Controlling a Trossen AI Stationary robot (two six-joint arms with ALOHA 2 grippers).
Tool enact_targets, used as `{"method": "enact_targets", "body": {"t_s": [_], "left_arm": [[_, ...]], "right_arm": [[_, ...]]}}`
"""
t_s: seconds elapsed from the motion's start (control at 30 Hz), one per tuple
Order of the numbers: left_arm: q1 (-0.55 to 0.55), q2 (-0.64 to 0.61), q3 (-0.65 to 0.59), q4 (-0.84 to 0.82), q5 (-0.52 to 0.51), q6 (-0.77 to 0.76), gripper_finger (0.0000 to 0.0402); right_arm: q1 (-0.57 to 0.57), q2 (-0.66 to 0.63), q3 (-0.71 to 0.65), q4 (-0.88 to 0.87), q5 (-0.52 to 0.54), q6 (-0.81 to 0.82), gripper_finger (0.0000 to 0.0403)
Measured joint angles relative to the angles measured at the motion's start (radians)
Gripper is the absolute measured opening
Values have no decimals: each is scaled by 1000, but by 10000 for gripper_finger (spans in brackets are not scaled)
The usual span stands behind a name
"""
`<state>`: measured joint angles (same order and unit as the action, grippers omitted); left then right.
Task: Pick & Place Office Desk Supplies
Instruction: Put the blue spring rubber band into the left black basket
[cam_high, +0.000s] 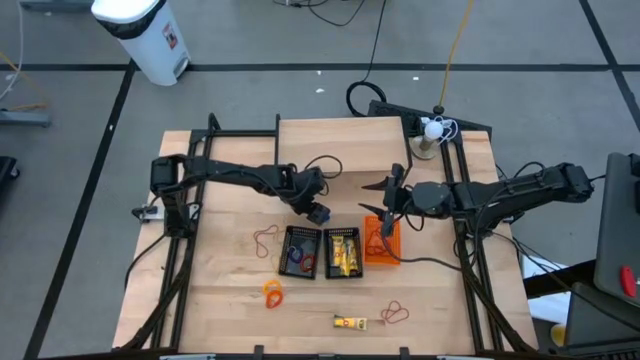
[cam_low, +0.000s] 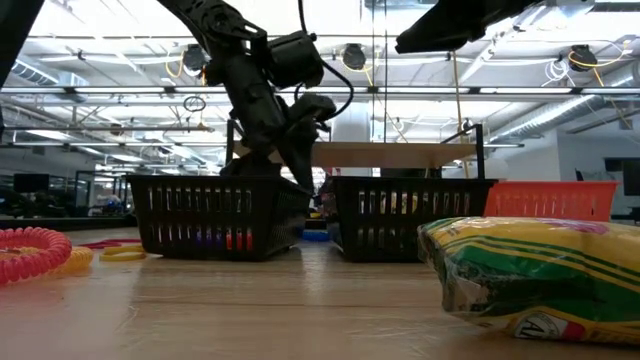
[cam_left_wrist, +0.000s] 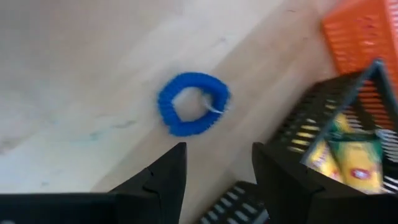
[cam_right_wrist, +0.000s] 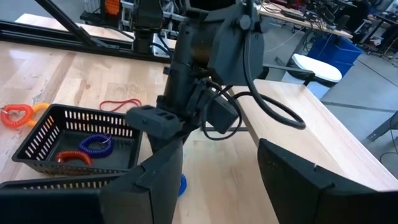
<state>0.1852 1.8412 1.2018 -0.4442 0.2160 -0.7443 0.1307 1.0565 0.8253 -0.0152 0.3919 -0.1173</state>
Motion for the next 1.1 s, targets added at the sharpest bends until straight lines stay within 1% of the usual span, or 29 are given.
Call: {"method": "enact_targets", "body": {"t_s": [0.17, 0.37, 0.53, 0.63, 1.1], "left_arm": [[10, 0, 0, 0, -39, 3, 182], [29, 0, 0, -1, -41, 5, 182], [31, 9, 0, -2, -68, 7, 182], [31, 8, 0, 0, -68, 7, 182], [13, 8, 0, 1, -61, -17, 182]], "right_arm": [[0, 0, 0, 12, 0, -24, 198], [0, -10, 0, 29, 10, -30, 197], [0, -17, 0, 28, 107, -30, 194], [0, -18, 0, 31, 134, -30, 194], [0, -18, 0, 42, 136, -37, 188]]}}
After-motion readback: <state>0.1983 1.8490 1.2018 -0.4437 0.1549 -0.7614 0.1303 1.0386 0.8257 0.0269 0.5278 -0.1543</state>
